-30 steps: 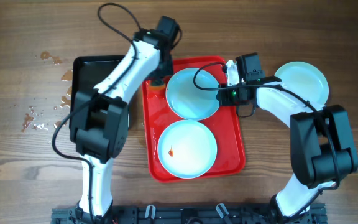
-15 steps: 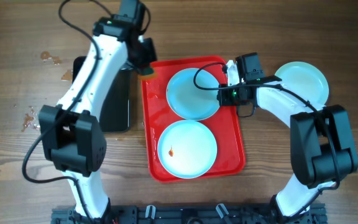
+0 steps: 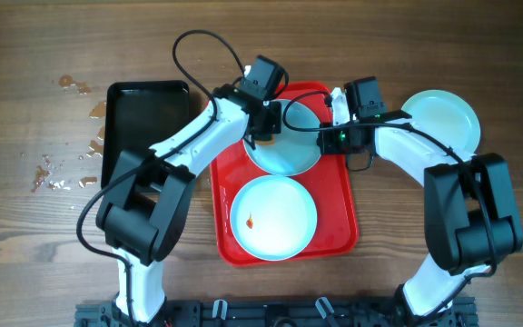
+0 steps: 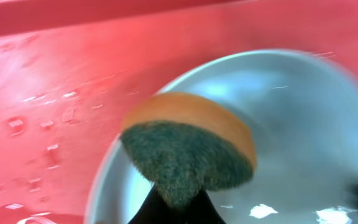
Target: Clean dirty plates on tray and stack at the side
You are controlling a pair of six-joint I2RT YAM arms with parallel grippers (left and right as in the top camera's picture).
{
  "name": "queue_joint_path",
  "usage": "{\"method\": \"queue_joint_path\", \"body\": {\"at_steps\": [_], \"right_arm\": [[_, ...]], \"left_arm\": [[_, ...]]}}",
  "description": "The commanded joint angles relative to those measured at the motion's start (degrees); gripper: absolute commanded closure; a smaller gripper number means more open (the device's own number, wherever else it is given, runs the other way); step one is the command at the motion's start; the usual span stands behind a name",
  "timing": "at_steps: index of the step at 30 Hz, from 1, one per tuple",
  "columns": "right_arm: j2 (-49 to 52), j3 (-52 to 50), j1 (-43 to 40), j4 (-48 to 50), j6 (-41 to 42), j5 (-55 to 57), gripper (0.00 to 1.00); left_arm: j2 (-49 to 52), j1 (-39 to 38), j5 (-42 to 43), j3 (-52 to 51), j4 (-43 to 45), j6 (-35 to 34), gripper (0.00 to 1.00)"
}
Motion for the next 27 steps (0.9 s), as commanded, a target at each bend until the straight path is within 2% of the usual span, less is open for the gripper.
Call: {"method": "queue_joint_path", "body": {"at_steps": [1,7,12,19,24,27], "right_arm": [[1.22,-0.87,-0.13,-1.16,-0.02,2.67,0.91],[1.22,-0.87,-0.13,-1.73,-0.04,2.67,0.91],[1.22,-0.87,-0.13,-2.01,-0.04,2.67,0.91],[1.2,-0.87,-0.13,-2.25,-0.15,2.71,0.9],[-0.94,-0.66,-0.13,-3.43,-0.52,4.15,0.93],[-5.31,0.66,0.02,-6.16,-2.14,7.63,0.96]], "left_arm": [[1.09,0.15,-10.25,-3.17,1.29,0.5,0.96],[-0.09,0.35,-18.32,-4.98,2.4,2.38,0.96],[-5.92,1.42,-22.32,-4.24,2.47,1.49,0.96],[-14.12,7.04,-20.68,-4.24,-0.66,-0.83,0.96],[-19.08,13.99,-17.92,-4.26,-9.99,-3.67,0.96],[-19.71,21.73,-12.26,-4.44,-15.58,-3.76,0.96]]}}
